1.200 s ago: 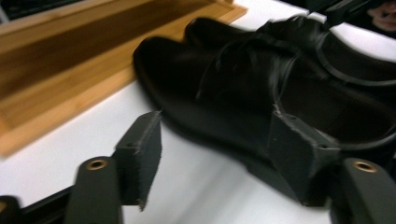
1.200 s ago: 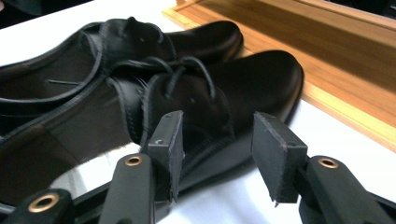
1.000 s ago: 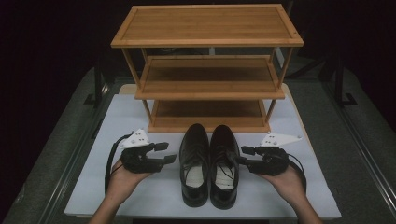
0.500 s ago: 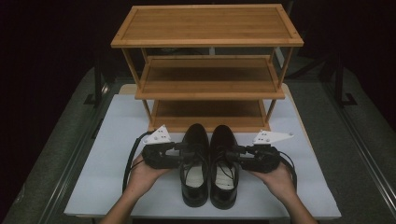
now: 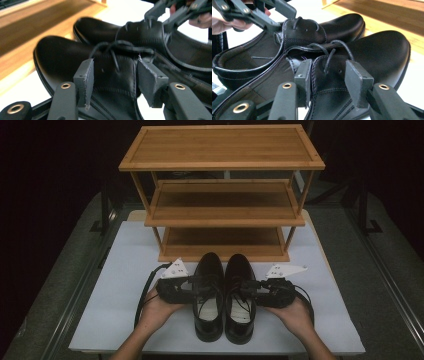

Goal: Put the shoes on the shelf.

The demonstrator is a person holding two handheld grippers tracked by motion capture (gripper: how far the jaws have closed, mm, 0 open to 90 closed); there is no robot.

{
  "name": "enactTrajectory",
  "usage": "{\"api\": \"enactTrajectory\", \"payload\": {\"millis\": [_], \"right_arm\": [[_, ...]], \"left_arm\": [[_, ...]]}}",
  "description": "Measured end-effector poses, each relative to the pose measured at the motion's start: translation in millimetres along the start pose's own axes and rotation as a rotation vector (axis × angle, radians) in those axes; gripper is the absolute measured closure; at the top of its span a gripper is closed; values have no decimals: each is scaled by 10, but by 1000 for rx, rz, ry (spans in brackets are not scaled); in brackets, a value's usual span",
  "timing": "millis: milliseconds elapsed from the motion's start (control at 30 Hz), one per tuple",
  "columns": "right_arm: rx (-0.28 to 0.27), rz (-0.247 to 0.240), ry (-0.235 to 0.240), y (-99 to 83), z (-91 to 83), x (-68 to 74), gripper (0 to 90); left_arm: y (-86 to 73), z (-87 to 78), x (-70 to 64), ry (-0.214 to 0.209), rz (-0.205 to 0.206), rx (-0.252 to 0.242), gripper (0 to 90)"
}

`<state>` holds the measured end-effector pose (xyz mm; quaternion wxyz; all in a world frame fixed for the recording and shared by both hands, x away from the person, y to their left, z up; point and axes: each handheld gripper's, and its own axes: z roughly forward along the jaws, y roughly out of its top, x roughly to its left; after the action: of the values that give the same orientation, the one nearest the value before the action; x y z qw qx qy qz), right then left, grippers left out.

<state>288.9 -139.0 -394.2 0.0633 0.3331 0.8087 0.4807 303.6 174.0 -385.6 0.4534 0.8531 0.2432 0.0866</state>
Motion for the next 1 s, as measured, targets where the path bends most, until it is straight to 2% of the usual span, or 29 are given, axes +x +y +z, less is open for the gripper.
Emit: {"api": "enactTrajectory", "payload": {"millis": [133, 200, 267, 367, 433, 500, 567, 700, 767, 867, 1000], "right_arm": [[7, -6, -4, -2, 16, 15, 567], [21, -21, -21, -10, 19, 30, 555], [22, -16, -24, -29, 23, 25, 559], [14, -8, -9, -32, 5, 14, 629], [10, -11, -1, -32, 3, 22, 687], [11, 5, 9, -31, 1, 22, 764], [12, 8, 6, -37, -5, 27, 855], [2, -14, -30, -44, -16, 66, 866], [-5, -20, -46, -42, -31, 82, 867], [-11, -38, -72, -35, -60, 97, 869], [-33, -28, -102, -21, -93, 80, 870]], "left_arm": [[-6, -3, -2, -1, -5, -4, 488], [-11, -2, -6, -3, -3, 3, 500], [-14, -3, -5, 7, 5, 10, 541], [-15, -12, 13, -11, -8, 11, 604], [-12, -25, 7, -22, -1, 9, 673], [-14, -33, -9, -23, 10, 8, 754], [-22, -34, -39, -8, 31, 8, 825], [-10, -50, -102, 45, 78, 15, 869], [-6, -66, -118, 73, 84, 12, 871], [-4, -98, -103, 88, 71, 3, 872], [1, -158, -89, 117, 60, -11, 874]]}}
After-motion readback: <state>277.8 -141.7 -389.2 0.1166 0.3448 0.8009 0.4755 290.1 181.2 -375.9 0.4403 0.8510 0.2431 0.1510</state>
